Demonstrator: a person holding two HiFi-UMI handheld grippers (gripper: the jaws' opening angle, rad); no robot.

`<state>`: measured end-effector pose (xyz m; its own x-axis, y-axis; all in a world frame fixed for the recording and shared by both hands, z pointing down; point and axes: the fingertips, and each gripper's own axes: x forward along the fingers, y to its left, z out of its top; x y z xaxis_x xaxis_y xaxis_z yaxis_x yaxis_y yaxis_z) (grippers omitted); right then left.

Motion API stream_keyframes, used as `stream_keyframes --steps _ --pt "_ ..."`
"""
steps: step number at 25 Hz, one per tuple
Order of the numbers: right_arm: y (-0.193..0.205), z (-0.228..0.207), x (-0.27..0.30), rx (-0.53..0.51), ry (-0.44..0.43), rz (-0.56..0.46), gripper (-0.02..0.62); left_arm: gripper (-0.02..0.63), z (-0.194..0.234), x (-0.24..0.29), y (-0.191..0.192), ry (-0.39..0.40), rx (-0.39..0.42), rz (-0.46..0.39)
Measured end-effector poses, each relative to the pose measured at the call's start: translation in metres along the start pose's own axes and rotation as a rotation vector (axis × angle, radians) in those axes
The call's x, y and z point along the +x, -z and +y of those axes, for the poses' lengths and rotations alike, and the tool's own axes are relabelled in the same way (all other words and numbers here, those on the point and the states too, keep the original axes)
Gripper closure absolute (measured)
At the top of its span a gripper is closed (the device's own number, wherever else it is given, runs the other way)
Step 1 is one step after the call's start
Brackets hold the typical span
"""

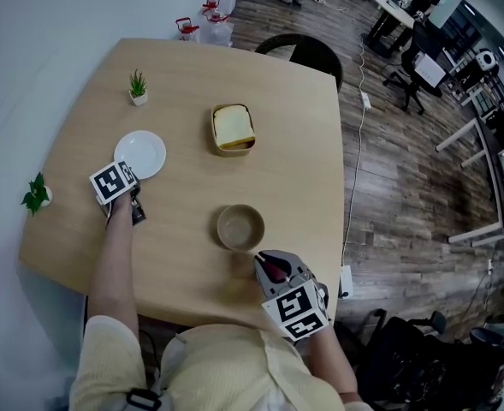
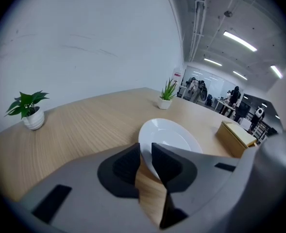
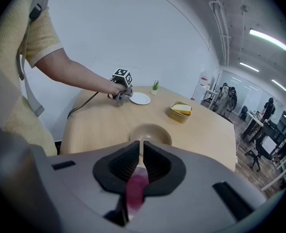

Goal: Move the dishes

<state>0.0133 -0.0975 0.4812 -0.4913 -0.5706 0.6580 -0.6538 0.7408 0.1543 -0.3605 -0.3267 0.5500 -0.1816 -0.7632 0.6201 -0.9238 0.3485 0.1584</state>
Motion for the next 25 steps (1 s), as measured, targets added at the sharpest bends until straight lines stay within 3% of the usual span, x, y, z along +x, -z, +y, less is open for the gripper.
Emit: stream_keyframes --steps 11,18,25 --pt "-0.006 0.007 -0.002 -0.028 -0.027 -0.022 0.558 0.557 -0.021 -0.033 -0.016 0.094 0.026 -0.117" --pt "-0.012 0.014 0.000 -0.043 -0.052 -0.042 0.560 0.575 -0.048 -0.068 -0.030 0.269 -0.017 -0.215" --pt "-0.014 0.016 -0.002 -0.051 -0.068 -0.053 0.560 0.581 -0.074 -0.107 -0.032 0.419 -0.068 -0.256"
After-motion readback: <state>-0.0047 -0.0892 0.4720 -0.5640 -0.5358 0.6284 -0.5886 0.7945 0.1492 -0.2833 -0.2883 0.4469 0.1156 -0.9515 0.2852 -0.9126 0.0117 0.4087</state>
